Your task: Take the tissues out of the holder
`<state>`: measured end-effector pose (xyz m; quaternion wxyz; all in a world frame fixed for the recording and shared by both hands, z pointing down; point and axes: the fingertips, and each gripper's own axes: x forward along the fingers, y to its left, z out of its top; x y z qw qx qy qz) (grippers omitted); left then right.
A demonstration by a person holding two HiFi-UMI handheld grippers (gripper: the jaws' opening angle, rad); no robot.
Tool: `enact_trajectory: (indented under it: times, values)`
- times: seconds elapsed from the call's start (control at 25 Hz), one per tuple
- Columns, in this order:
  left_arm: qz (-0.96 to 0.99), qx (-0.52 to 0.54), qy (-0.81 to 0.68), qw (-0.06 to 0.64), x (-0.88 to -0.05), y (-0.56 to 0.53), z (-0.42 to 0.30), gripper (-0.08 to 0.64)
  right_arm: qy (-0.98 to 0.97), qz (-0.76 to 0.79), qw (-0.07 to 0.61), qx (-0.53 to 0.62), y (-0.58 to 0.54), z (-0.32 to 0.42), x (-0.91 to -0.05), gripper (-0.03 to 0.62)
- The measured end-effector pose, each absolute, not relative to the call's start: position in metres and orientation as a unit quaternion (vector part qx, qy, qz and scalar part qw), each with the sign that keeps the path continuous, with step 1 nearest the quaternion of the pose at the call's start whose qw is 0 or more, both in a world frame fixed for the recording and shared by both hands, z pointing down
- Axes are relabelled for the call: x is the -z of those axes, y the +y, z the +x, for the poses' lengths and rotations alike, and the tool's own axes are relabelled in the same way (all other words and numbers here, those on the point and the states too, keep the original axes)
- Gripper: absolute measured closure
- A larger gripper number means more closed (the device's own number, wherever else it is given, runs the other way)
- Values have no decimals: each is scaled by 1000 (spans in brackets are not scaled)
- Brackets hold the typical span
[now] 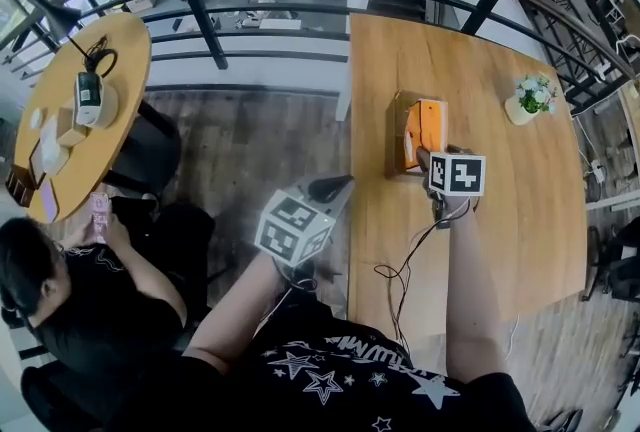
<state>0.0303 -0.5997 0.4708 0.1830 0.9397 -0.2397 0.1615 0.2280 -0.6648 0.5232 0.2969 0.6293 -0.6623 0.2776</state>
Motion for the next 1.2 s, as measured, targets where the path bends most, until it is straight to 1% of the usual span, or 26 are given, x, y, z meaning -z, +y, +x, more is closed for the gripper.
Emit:
enact_trajectory:
  times: [0.28, 0.44, 0.6, 0.8, 1.04, 1.2]
  values:
    - [939, -158, -255, 166, -461, -556, 42, 545, -722, 634, 182, -209, -630, 221, -459, 342]
    - [939, -156, -266, 155, -454, -520, 51, 545, -747, 617, 134, -209, -588, 216, -441, 342]
    - [935, -155, -286, 144, -447, -478, 54, 545, -767, 597, 106, -209, -541, 214, -436, 342]
    - [925, -151, -318, 146, -446, -428, 51, 545, -786, 577, 85, -205, -484, 214, -435, 342]
    - [908, -153, -359, 152, -457, -370, 45, 545, -829, 524, 10, -195, -424, 211, -432, 342]
    - [901, -167, -368, 156, -465, -337, 42, 545, -832, 513, -7, -212, -391, 208, -448, 342]
